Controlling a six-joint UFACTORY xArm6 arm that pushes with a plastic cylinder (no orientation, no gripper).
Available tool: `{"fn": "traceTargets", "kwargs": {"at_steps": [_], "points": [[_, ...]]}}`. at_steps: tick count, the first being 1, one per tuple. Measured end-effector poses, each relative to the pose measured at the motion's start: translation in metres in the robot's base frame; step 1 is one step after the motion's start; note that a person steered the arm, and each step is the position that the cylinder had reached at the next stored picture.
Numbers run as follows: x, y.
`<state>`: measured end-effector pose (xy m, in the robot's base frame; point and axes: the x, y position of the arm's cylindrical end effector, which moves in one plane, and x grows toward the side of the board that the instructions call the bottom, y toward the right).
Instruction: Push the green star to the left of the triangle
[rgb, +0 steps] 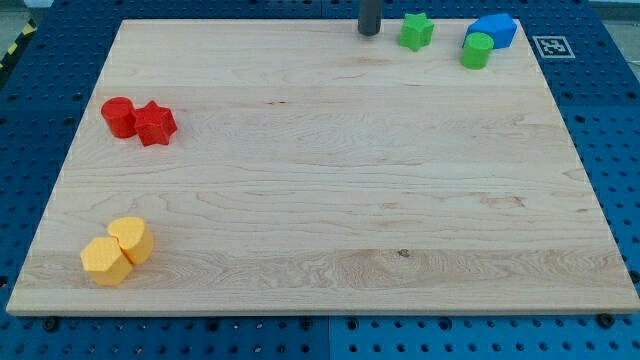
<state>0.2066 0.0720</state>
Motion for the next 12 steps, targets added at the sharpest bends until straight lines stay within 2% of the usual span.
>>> {"fn": "traceTargets", "kwargs": {"at_steps": [3,6,10,11,12], "points": [[0.000,0.060],[0.010,0.022],[0.016,0.072],[0.022,0.055],[0.064,-0.010]]}}
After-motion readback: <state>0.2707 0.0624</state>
